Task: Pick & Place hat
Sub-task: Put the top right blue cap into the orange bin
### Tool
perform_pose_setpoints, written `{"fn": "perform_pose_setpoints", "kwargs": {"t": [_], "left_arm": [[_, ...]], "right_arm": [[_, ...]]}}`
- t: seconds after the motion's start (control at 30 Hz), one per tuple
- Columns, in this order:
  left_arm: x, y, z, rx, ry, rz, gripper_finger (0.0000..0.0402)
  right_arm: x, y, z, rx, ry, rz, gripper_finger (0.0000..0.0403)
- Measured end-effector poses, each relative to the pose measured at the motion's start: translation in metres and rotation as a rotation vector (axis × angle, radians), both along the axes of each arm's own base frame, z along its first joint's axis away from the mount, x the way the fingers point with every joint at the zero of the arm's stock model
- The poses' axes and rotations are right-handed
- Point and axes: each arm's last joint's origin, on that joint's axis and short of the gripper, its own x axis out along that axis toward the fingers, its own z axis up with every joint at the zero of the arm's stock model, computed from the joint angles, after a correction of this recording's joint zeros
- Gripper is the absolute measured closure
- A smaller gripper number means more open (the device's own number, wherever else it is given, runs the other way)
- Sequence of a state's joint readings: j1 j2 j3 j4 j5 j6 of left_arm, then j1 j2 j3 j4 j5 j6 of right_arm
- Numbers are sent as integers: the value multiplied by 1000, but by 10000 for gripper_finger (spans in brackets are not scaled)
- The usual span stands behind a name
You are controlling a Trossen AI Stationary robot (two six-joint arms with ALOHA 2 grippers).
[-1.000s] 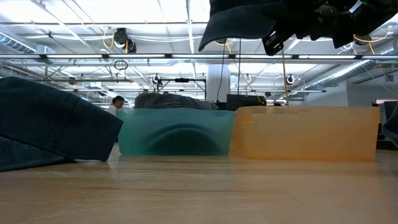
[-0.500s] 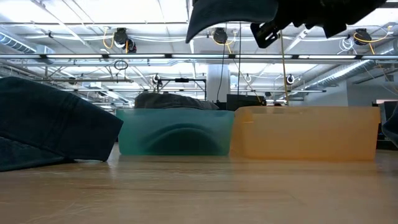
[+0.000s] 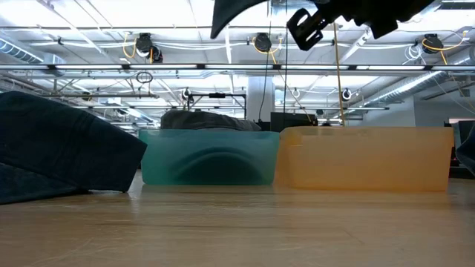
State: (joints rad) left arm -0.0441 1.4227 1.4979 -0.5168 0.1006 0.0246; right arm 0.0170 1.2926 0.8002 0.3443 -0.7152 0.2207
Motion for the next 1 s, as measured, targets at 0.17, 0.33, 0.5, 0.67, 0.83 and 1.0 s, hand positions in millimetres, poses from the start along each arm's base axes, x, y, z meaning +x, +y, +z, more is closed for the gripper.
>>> {"fn": "perform_pose_setpoints", "kwargs": {"t": [0.17, 0.33, 0.5, 0.67, 0.83, 1.0], "left_arm": [[3, -1, -4, -15, 19, -8, 47], [13, -1, -11, -13, 27, -11, 62], [21, 0, -16, -10, 23, -13, 64], [24, -1, -23, -57, 77, -45, 60], [19, -2, -30, -96, 168, -46, 69], [14, -1, -31, -108, 209, -21, 82]], "right_arm": [[7, 0, -2, -1, 11, -8, 403], [17, 2, 1, 8, 14, 28, 403], [26, 9, 4, -17, 29, 54, 403], [28, 14, 5, -39, 49, 72, 403], [26, 14, 8, -47, 36, 73, 403], [18, 13, 13, -93, 24, 68, 403]]}}
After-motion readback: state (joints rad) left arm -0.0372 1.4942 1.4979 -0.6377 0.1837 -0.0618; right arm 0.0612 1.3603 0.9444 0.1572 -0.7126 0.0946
